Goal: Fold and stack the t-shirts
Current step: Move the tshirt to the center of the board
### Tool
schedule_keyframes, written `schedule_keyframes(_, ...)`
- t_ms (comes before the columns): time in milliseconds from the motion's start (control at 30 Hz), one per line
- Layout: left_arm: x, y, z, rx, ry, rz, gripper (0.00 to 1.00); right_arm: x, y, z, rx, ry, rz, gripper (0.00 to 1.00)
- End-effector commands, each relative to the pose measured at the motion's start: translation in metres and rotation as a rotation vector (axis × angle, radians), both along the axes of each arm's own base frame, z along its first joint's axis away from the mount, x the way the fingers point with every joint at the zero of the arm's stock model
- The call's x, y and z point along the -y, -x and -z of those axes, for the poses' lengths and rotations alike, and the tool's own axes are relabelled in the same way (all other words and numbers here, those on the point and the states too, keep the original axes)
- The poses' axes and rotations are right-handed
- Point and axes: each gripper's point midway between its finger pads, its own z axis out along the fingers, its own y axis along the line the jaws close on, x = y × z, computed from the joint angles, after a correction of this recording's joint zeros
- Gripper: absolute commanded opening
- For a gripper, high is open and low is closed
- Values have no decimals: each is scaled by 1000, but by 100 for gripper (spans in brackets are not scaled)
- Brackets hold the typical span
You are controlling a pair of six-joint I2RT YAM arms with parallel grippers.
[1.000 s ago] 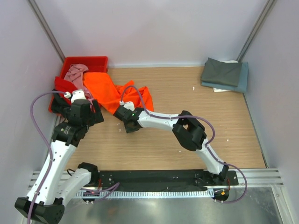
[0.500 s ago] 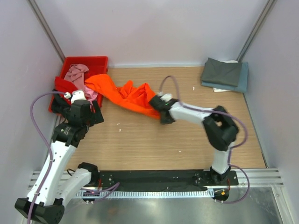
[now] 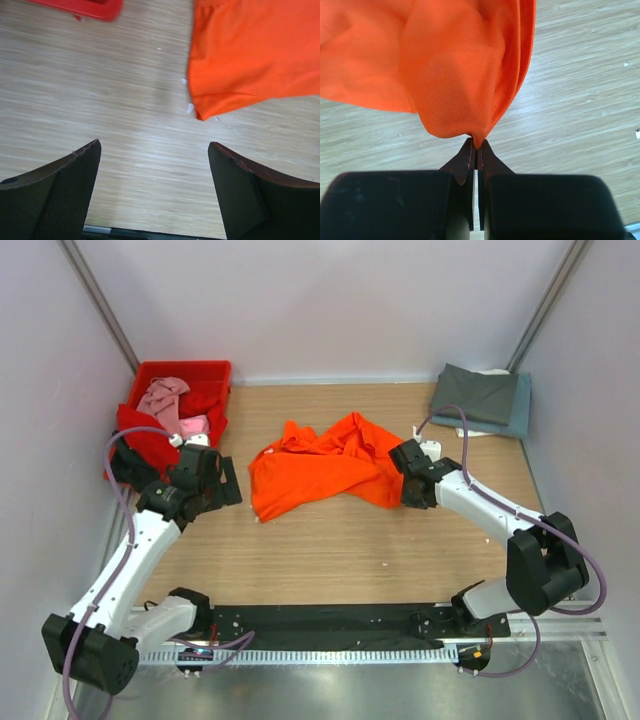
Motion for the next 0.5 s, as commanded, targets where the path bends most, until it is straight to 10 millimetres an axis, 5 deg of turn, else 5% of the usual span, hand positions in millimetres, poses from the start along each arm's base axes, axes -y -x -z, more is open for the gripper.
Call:
schedule_keyframes(0,35,-2,2,9,126,29,88,-7,-5,-14,46,-43,-33,1)
schedule_keyframes(233,82,3,53,-44,201,66,84,-7,1,-18,43,-48,-70,1)
schedule_keyframes(467,91,-13,91,2,225,53,68,-10,6,-16,35,-70,-96,1)
